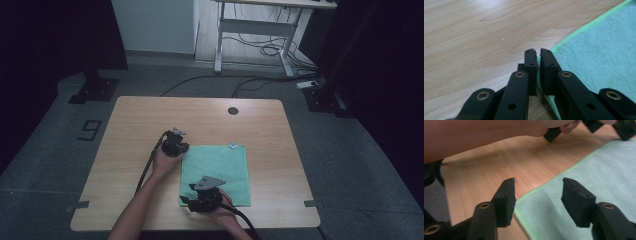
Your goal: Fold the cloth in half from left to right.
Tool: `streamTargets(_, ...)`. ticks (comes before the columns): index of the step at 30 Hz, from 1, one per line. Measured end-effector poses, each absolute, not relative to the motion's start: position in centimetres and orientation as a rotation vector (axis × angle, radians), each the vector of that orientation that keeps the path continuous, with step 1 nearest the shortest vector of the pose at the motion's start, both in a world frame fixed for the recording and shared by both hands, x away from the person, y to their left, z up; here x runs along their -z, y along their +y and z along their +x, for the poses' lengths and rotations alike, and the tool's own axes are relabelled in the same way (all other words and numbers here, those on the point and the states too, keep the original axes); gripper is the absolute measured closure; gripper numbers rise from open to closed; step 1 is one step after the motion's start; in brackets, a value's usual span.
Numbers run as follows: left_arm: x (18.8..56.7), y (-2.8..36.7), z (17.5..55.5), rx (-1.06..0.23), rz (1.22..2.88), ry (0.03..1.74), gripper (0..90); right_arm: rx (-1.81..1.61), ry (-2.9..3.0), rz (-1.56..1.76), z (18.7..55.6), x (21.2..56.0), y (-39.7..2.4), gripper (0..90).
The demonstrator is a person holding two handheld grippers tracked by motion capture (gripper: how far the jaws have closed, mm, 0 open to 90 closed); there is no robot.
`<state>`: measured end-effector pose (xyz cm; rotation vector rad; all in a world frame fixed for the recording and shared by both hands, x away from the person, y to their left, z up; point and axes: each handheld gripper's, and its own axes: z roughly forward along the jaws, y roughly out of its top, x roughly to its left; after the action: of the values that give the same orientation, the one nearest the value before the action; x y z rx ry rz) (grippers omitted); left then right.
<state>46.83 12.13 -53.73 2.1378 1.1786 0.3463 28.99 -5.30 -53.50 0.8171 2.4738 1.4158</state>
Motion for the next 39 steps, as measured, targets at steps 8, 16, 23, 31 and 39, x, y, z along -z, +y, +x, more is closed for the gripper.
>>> streamTargets(8, 53.7, 12.1, 46.8, -0.336, 2.129, 1.19, 86.7, -1.382, 2.549, 0.76, 28.2, 54.1, -3.7, 52.6)
streamTargets(16, 53.7, 12.1, 46.8, -0.333, 2.123, 1.196, 86.7, -1.293, 2.587, 0.736, 28.0, 54.8, -3.0, 50.7)
streamTargets(23, 53.7, 12.1, 46.8, -0.335, 2.12, 1.202, 86.8, -1.215, 2.559, 0.721, 27.7, 55.1, -2.6, 58.1)
streamTargets(31, 53.7, 12.1, 46.7, -0.327, 2.125, 1.193, 87.3, -1.175, 2.514, 0.773, 27.7, 55.0, -2.9, 77.2)
streamTargets(39, 52.2, 12.0, 46.2, -0.308, 2.108, 1.15, 89.3, -1.233, 2.515, 0.817, 28.2, 55.0, -3.6, 84.4)
